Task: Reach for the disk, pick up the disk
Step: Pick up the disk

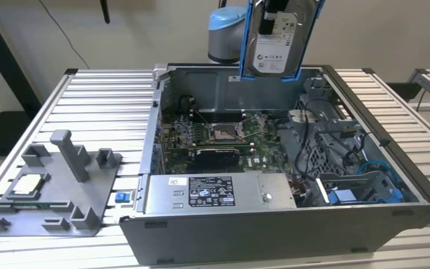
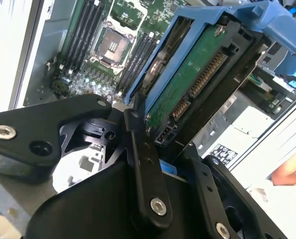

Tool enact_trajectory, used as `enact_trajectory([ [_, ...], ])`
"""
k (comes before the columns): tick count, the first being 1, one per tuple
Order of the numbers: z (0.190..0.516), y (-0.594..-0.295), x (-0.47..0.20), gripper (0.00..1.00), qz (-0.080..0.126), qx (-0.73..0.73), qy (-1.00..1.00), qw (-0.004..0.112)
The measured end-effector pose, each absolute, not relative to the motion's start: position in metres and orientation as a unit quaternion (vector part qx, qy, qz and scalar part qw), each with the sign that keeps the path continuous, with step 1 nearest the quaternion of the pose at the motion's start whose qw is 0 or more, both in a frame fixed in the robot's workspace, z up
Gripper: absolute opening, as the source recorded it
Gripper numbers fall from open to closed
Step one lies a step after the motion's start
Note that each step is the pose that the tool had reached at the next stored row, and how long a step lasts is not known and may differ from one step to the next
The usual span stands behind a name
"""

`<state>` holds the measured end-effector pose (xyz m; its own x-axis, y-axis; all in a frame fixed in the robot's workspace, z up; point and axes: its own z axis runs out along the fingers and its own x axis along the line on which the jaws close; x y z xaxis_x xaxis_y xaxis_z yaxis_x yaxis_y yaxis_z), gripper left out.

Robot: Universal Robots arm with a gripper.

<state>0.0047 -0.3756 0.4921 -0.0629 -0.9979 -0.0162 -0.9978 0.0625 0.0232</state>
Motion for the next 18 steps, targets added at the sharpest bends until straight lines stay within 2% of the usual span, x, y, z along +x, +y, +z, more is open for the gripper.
enact_trajectory([
  [18, 0.492, -0.376, 0.019, 0.0, -0.014, 0.685, -0.729, 0.002],
])
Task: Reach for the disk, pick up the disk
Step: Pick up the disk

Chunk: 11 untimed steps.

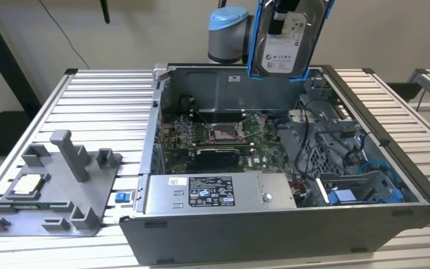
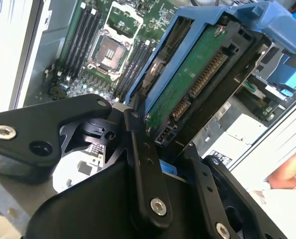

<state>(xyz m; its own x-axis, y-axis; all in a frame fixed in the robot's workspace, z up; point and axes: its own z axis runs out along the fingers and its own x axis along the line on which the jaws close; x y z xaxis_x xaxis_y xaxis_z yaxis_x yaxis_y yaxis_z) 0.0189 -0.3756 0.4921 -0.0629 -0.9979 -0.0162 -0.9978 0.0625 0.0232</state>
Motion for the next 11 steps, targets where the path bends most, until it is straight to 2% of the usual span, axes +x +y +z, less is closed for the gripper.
enact_trajectory([
  [11, 0.492, -0.376, 0.033, 0.0, -0.014, 0.684, -0.729, 0.002],
])
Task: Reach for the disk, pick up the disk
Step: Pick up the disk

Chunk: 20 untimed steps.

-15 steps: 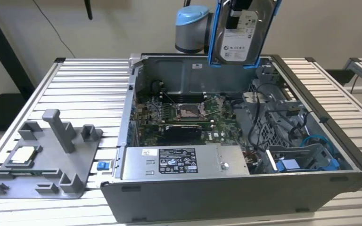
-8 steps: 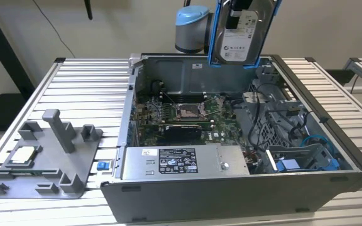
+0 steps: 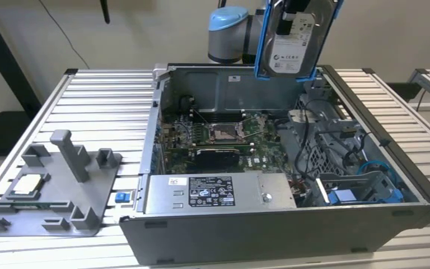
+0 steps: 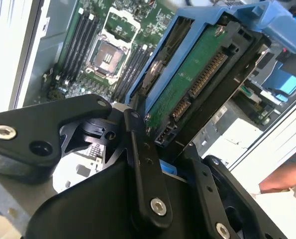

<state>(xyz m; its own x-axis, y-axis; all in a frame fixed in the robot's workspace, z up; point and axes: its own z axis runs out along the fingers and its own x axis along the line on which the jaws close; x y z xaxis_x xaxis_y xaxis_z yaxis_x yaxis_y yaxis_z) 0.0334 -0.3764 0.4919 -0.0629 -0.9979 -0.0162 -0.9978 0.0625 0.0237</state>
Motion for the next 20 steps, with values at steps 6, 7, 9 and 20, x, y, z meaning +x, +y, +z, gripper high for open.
enact_trajectory([
  [6, 0.492, -0.376, 0.053, 0.0, -0.014, 0.684, -0.729, 0.002],
  [7, 0.492, -0.377, 0.056, 0.0, -0.015, 0.684, -0.729, 0.003],
  [9, 0.492, -0.377, 0.061, 0.0, -0.015, 0.685, -0.729, 0.003],
  [20, 0.493, -0.398, 0.074, 0.0, -0.019, 0.684, -0.729, 0.007],
])
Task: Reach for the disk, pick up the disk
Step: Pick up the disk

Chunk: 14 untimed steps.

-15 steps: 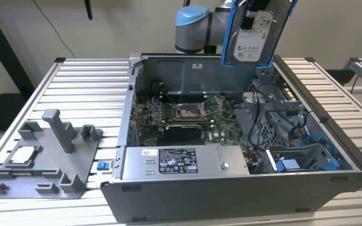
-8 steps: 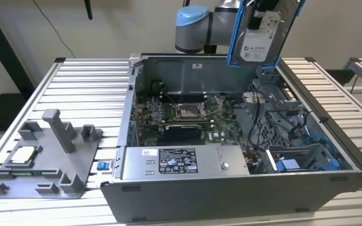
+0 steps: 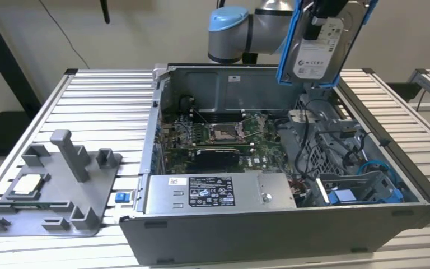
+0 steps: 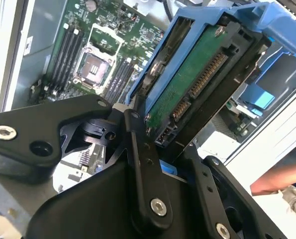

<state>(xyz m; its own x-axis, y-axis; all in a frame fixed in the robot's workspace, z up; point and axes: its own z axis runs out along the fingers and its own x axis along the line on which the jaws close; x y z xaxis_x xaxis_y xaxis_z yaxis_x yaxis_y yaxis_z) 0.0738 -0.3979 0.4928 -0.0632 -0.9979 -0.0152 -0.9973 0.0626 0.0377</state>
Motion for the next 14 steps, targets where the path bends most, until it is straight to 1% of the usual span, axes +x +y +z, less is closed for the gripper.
enact_trajectory([
  [7, 0.493, -0.416, 0.077, 0.0, -0.022, 0.684, -0.729, 0.01],
  [14, 0.493, -0.433, 0.081, 0.0, -0.022, 0.684, -0.729, 0.011],
])
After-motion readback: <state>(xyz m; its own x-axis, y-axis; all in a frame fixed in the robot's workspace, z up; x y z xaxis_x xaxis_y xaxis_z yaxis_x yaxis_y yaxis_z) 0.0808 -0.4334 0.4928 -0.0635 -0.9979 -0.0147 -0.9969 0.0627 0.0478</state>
